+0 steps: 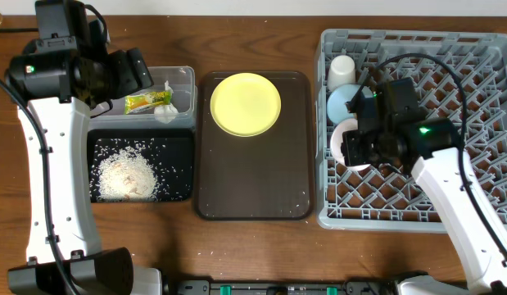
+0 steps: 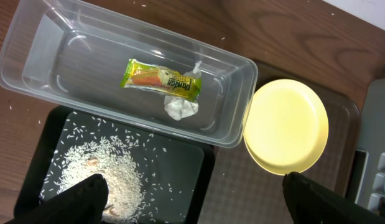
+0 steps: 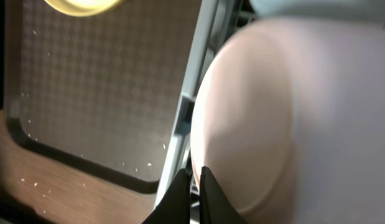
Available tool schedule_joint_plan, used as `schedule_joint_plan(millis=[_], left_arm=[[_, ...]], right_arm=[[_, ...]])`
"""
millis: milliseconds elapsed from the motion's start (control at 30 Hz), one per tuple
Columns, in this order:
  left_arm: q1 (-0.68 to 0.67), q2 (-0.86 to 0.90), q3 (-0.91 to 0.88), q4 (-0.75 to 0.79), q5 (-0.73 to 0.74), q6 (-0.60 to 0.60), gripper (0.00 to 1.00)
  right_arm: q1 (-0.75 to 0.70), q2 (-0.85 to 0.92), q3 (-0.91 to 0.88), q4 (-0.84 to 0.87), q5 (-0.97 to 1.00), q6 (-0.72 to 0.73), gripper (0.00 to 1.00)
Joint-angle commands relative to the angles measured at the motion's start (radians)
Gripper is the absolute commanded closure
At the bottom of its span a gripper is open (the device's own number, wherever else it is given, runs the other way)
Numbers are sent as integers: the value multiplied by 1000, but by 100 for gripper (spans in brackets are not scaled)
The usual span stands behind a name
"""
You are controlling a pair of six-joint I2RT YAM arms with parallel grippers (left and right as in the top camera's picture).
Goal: Sort waste into correct bins and load items into the dishwasher rack
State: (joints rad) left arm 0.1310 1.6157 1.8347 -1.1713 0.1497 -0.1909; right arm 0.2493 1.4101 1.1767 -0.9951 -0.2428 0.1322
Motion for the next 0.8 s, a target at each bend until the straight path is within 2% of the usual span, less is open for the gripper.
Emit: schedule_joint_plan(millis=[0,333,467,633,767], left_arm=[[4,-2,13,-3,-12,-13,7],[4,-2,13,-3,-12,-13,7],[4,-2,13,-3,-13,-13,7],[4,-2,13,-3,-12,-13,7],[4,-2,13,-3,-12,-13,7]], right_arm=[[39,0,-7,-19,39,32,95],[57,0,-26,-138,462,232,95],[56,-2,-24,-115,463,233,94],[57,-13,2,-68,363,163,90],[56,-23,13,-37,384,147,88]])
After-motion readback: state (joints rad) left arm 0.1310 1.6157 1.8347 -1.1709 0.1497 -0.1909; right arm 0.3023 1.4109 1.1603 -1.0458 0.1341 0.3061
